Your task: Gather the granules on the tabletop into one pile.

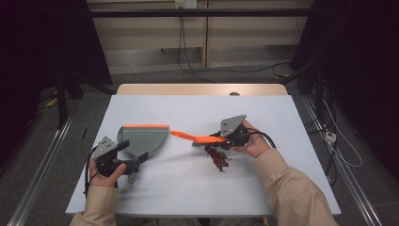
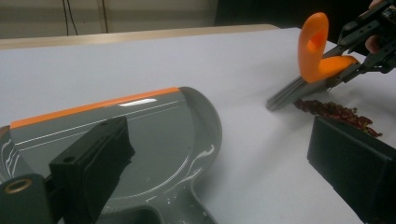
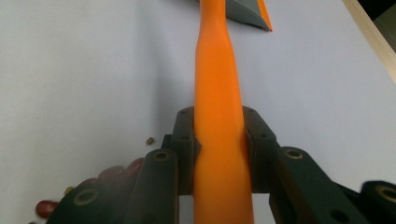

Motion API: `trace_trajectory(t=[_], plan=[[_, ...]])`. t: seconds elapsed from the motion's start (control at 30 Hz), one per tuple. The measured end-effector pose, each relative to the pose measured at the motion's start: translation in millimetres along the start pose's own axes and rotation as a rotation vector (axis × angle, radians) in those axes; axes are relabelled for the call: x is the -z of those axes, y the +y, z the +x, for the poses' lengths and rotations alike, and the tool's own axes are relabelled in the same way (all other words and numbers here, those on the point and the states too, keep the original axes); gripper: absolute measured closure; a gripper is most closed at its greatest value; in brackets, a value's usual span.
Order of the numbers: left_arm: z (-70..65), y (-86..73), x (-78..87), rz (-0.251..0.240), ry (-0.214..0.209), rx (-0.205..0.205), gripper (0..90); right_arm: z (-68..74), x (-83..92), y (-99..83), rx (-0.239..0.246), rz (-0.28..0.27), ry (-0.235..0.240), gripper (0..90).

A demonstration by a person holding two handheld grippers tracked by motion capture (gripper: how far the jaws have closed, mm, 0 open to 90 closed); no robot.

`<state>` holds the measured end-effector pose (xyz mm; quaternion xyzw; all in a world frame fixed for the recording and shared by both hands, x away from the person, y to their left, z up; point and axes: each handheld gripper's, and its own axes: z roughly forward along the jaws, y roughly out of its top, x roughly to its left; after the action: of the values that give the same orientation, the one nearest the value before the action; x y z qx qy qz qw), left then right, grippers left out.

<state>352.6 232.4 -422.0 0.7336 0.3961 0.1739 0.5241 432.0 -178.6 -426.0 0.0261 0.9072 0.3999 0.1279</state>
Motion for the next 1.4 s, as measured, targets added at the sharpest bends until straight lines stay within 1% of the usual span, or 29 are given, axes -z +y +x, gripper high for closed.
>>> trace_trajectory(t=[0.17, 0.3, 0.37, 0.43, 0.47, 0.53, 0.6, 0.7, 0.87, 0.9, 0.93, 0.97, 1.03, 1.13, 1.23, 1.27, 1.4], plan=[[-0.4, -0.2, -0.1, 0.001, 0.000, -0.005, 6.0, 5.2, 10.3, -5.1, -0.001, 0.008, 0.014, 71.0], [-1.1, -0.1, -0.6, 0.001, -0.002, -0.006, 6.0, 9.8, 17.5, -8.2, -0.009, 0.017, 0.014, 71.0], [-1.1, -0.1, -0.9, 0.002, -0.003, -0.006, 5.9, 10.8, 21.2, -9.9, -0.017, 0.019, 0.005, 71.0], [-1.6, 0.0, -1.1, 0.002, -0.003, -0.007, 6.0, 9.9, 25.0, -12.1, -0.044, 0.011, -0.013, 71.0], [-1.7, 0.1, -0.9, 0.003, -0.003, -0.008, 5.9, 8.6, 27.1, -12.9, -0.055, 0.005, -0.013, 71.0], [-1.7, 0.2, -0.8, 0.001, -0.003, -0.008, 5.9, 6.0, 30.7, -13.0, -0.077, -0.024, -0.037, 71.0], [-1.5, 0.0, -0.8, 0.002, -0.002, -0.007, 6.0, 3.6, 31.9, -10.2, -0.086, -0.056, -0.046, 71.0], [-1.5, 0.0, -1.0, 0.000, -0.003, -0.006, 6.0, 0.9, 23.1, -1.8, -0.065, -0.057, -0.048, 71.0], [-0.6, 0.0, -0.3, 0.002, 0.000, -0.004, 5.9, -2.8, -5.2, 7.1, -0.023, -0.035, -0.026, 71.0], [-0.4, 0.0, -0.3, 0.002, 0.000, -0.004, 5.9, -3.4, -9.7, 7.1, -0.018, -0.034, -0.015, 71.0], [-0.2, 0.1, -0.2, 0.002, 0.000, -0.005, 6.0, -3.3, -12.1, 7.1, -0.024, -0.054, 0.000, 71.0], [-0.1, 0.1, -0.3, 0.001, -0.001, -0.005, 5.9, -2.3, -13.0, 7.8, -0.019, -0.055, 0.003, 71.0], [0.1, -0.3, -0.8, 0.000, -0.001, 0.001, 5.9, 0.2, -11.2, 8.7, 0.002, -0.034, 0.018, 71.0], [0.4, 0.2, -0.6, 0.000, -0.003, -0.004, 6.0, 4.1, -3.7, 6.5, 0.016, -0.010, 0.030, 71.0], [-0.2, 0.2, -0.9, 0.001, -0.003, -0.005, 5.9, 9.1, 4.1, 0.8, 0.008, -0.014, 0.038, 71.0], [-0.4, 0.2, -1.2, 0.001, -0.003, -0.004, 5.9, 10.9, 5.8, -0.5, 0.005, -0.018, 0.035, 71.0], [-1.0, 0.2, -1.5, 0.003, -0.003, -0.007, 6.0, 16.8, 10.1, -1.5, 0.017, -0.011, 0.034, 71.0]])
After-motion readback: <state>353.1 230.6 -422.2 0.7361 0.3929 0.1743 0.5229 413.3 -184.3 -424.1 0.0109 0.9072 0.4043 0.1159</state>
